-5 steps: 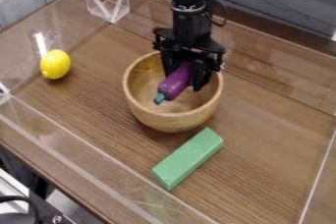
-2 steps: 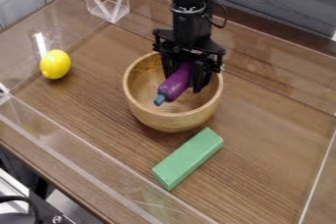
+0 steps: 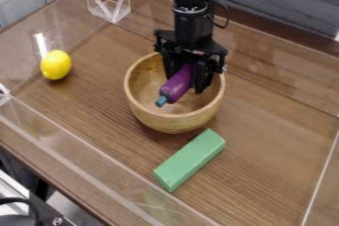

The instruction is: Remove the purple eggplant from inside the brown bowl and put it on the table

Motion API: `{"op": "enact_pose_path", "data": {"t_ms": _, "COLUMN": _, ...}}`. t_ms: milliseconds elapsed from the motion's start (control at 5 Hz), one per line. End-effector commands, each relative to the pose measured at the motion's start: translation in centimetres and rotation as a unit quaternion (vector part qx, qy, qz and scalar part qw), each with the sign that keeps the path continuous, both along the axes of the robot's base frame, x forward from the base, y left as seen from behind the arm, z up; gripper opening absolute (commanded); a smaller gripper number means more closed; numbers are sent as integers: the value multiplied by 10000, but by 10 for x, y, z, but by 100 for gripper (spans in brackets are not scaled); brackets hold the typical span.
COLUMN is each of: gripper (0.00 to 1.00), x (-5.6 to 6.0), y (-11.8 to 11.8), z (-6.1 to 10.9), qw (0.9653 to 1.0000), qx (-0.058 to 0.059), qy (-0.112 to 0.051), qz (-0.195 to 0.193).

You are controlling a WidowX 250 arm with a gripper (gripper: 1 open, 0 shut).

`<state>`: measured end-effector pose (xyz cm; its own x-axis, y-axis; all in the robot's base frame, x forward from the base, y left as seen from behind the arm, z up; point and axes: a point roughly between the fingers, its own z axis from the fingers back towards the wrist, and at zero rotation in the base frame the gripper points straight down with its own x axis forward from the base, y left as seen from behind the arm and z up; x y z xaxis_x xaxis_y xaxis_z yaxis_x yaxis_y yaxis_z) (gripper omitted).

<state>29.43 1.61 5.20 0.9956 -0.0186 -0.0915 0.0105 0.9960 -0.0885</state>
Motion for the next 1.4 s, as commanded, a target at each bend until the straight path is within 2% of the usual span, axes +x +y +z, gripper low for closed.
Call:
{"op": "enact_pose_path", "data": {"t_ms": 0, "gripper": 0, "x": 10, "y": -2, "z": 19, "qw": 9996, "qx": -20, "qy": -282, "qz": -10}}
{"op": "enact_pose_path", "data": {"t_ms": 800, "gripper": 0, "x": 4, "y": -3, "z": 40, "qw": 9993, "qx": -139, "qy": -333, "qz": 97}}
{"op": "enact_pose_path", "data": {"t_ms": 1200, "gripper": 0, "x": -2, "y": -5, "z": 40, "qw": 9993, "qx": -143, "qy": -308, "qz": 123}}
